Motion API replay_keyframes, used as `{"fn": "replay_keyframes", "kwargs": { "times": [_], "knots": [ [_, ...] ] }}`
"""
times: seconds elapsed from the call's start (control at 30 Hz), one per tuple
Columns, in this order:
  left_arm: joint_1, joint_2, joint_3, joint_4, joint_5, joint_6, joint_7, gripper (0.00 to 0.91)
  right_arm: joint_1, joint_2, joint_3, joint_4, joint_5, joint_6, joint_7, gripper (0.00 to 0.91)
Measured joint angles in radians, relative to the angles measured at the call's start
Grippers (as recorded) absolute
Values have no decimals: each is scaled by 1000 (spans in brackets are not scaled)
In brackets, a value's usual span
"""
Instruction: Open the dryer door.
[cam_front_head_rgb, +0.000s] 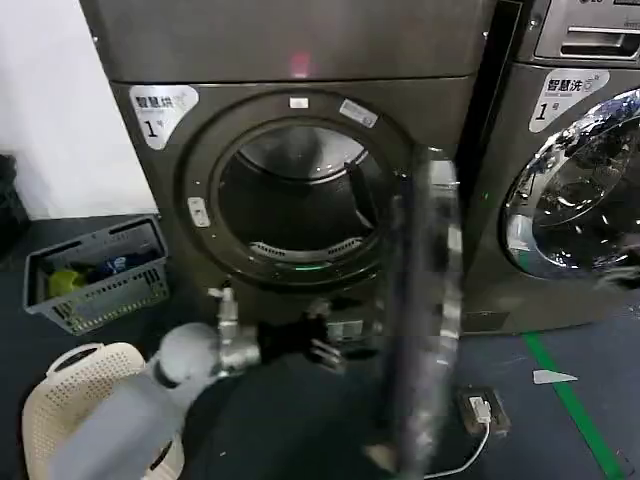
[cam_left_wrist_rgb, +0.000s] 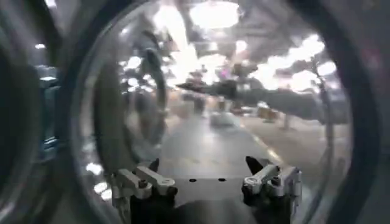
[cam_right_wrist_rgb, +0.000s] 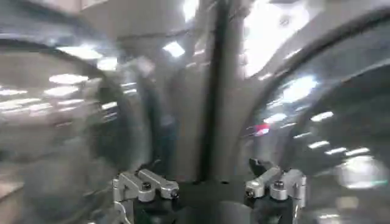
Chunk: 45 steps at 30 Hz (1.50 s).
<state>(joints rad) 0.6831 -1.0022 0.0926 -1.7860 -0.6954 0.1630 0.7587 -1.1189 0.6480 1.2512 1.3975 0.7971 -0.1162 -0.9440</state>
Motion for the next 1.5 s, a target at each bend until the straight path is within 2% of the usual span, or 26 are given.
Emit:
{"fn": "replay_keyframes", "kwargs": {
  "times": [0.17,0.27,0.4,0.57,0.8,0.93,1.03,1.17,1.33,1.5],
  "knots": [
    [-47,-41,92,30,1,-22,-49,907,-119,24,261,17,-77,-48,246,907],
    [-81,-73,148,57,2,-34,-101,907,-173,40,385,29,-73,-79,408,907],
    [-147,-121,224,104,6,-47,-134,907,-223,83,500,66,-113,-79,613,907],
    [-226,-193,297,172,48,-59,-162,907,-262,151,604,120,-140,-79,749,907],
    [-305,-329,354,287,92,-96,-240,907,-319,187,722,130,-181,-75,819,907],
    [-353,-404,383,364,116,-111,-280,907,-347,213,760,148,-179,-75,807,907],
    [-388,-461,401,424,132,-161,-334,907,-357,224,771,160,-174,-75,807,907],
    [-415,-511,406,487,133,-162,-345,907,-361,230,772,170,-173,-75,807,907],
    [-422,-540,408,511,157,-163,-359,907,-346,235,758,174,-174,-73,811,907],
    [-414,-568,410,536,222,-201,-382,907,-343,239,753,186,-174,-78,812,907]
  ]
}}
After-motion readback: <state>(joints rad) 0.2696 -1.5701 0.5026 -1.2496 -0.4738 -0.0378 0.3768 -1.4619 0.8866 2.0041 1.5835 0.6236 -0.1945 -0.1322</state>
